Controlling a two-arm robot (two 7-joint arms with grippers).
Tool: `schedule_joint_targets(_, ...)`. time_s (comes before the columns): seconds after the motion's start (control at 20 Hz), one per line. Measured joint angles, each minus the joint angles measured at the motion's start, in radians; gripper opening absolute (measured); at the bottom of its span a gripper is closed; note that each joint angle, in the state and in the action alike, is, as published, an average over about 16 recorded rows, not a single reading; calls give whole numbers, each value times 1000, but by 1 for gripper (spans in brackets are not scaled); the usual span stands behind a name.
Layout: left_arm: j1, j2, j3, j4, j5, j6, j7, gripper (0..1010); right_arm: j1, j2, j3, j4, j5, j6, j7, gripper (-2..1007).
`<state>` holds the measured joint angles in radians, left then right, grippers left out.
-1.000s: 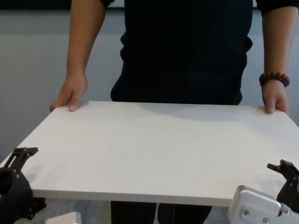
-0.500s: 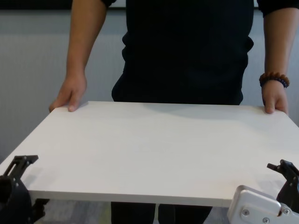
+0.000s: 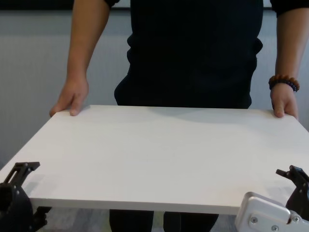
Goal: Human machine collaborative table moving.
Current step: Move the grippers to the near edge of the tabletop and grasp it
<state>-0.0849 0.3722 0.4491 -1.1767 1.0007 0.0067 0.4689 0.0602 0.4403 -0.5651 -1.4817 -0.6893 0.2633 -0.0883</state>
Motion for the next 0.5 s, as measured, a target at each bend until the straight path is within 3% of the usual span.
schedule_joint_targets(0.5,-1,0,1,-1,-2,1,0,1000,0,0,0,0,0,0,0,1001)
